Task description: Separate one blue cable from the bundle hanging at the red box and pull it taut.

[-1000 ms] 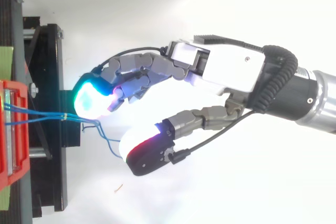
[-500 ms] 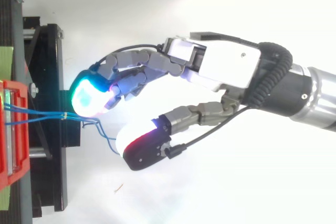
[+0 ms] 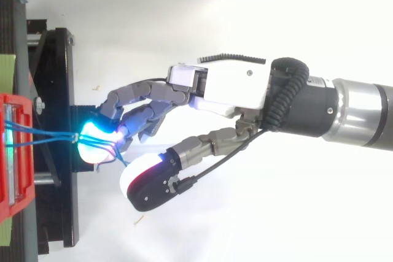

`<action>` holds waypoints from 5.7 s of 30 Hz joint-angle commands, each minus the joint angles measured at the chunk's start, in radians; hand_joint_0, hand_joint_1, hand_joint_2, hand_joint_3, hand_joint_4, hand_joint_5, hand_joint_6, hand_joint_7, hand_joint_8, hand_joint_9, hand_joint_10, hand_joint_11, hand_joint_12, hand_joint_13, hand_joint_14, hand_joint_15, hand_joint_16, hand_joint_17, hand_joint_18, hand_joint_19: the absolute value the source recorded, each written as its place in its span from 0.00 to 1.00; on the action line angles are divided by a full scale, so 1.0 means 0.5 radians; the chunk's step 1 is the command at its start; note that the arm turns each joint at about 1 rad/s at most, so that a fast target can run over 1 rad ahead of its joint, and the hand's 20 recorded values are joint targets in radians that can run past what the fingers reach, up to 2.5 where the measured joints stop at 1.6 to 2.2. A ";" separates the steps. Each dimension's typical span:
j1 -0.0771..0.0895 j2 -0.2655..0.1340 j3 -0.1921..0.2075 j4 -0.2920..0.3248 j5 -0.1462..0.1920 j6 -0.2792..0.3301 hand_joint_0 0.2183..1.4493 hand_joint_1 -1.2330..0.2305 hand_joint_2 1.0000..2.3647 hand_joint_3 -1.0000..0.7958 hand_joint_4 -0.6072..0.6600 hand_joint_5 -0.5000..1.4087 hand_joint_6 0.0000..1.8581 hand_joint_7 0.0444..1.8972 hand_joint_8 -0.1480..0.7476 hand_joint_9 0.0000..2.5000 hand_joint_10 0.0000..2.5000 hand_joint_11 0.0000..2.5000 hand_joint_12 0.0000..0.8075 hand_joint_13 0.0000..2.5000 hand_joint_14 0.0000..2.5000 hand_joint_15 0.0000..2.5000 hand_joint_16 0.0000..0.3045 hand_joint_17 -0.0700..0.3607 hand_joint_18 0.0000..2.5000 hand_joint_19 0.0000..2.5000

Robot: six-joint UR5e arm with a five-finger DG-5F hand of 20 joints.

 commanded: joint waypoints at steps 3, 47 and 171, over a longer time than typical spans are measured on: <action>-0.003 -0.001 0.002 0.022 -0.022 0.008 0.25 0.44 0.00 0.28 0.73 0.16 0.27 0.47 0.55 0.29 0.01 0.20 0.46 0.27 0.01 0.19 0.15 0.40 0.30 0.24; -0.132 0.005 0.098 0.056 -0.117 0.039 0.31 0.45 0.01 0.32 0.69 0.19 0.27 0.63 0.56 0.35 0.01 0.25 0.45 0.31 0.01 0.22 0.14 0.38 0.31 0.26; -0.099 0.005 0.098 0.053 -0.111 0.036 0.22 0.46 0.00 0.28 0.60 0.19 0.44 0.57 0.57 0.46 0.01 0.40 0.50 0.39 0.01 0.29 0.16 0.42 0.36 0.29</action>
